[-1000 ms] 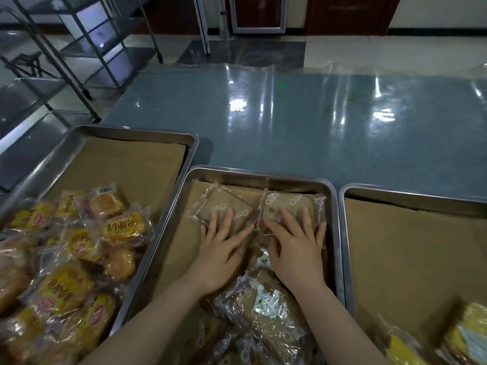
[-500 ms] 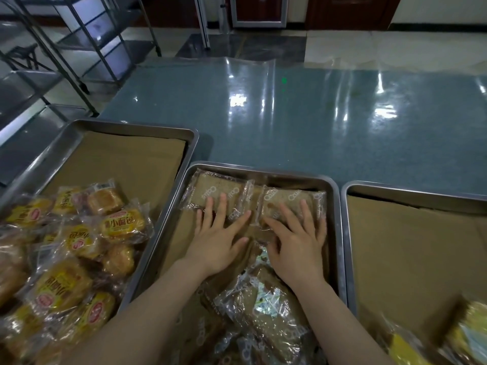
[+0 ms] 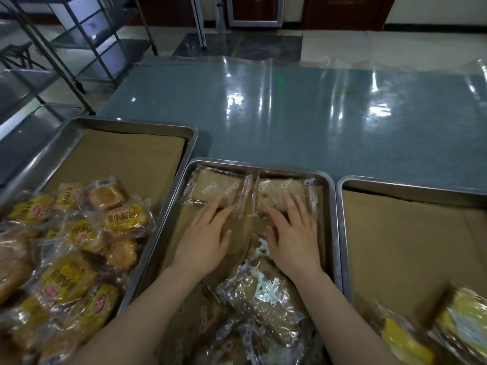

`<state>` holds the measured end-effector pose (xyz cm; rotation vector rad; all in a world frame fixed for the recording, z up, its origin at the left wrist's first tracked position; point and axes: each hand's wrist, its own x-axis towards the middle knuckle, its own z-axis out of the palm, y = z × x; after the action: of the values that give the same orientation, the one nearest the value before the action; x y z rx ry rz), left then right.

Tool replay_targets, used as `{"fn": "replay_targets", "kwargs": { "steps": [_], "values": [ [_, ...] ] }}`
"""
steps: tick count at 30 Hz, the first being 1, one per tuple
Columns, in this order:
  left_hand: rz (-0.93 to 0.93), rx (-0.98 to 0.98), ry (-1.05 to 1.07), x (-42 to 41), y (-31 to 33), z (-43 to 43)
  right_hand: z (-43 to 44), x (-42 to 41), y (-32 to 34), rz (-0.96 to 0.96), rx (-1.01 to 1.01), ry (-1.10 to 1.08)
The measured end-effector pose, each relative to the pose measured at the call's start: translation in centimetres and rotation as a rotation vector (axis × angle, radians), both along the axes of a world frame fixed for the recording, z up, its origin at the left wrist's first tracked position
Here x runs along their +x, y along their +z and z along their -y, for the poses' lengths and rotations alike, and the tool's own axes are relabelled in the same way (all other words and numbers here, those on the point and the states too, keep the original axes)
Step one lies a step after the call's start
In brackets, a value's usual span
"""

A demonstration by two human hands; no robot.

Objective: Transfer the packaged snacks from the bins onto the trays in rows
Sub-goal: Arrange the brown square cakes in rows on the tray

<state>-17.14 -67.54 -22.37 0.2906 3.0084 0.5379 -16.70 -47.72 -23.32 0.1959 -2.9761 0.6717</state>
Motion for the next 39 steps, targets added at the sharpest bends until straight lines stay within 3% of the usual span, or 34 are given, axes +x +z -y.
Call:
{"fn": "replay_targets", "kwargs": {
  "steps": [4,9,16,19,21,23,27,30,34,36,39],
  "values": [
    [0.012,0.156,0.086,2.8,1.7,1.7,-1.0,1.4,1.5,-0.135,-0.122,-0.081],
    [0.142,0.156,0.152,8.0,2.3,5.4,-2.0,5.1,1.9,0.255,-0.105,-0.033],
    [0.223,0.163,0.161,13.8,3.0,7.3,-0.9,8.9,2.6,0.402,-0.092,-0.186],
    [0.422,0.13,0.034,14.9,3.1,7.4,-0.7,9.4,3.1,0.438,-0.257,-0.212],
    [0.486,0.035,-0.08,15.2,2.7,7.1,-0.7,9.7,3.8,0.462,-0.47,-0.287],
    [0.465,-0.078,-0.158,15.2,2.1,6.8,-0.7,10.1,4.8,0.435,-0.686,-0.371],
    [0.414,-0.139,-0.201,13.8,1.3,6.9,-1.1,10.3,6.9,0.097,-0.787,-0.483],
    [0.278,-0.21,-0.21,12.1,1.4,6.8,-1.2,10.4,7.8,-0.061,-0.661,-0.433],
    [0.153,-0.095,-0.085,10.8,1.5,6.0,0.1,10.9,6.3,0.25,-0.522,-0.005],
    [0.195,0.001,-0.056,10.8,1.1,5.8,0.3,10.8,4.7,0.252,-0.386,0.078],
    [0.227,-0.08,-0.09,11.1,0.1,5.9,0.2,9.9,3.1,0.203,-0.251,0.091]
  ]
}}
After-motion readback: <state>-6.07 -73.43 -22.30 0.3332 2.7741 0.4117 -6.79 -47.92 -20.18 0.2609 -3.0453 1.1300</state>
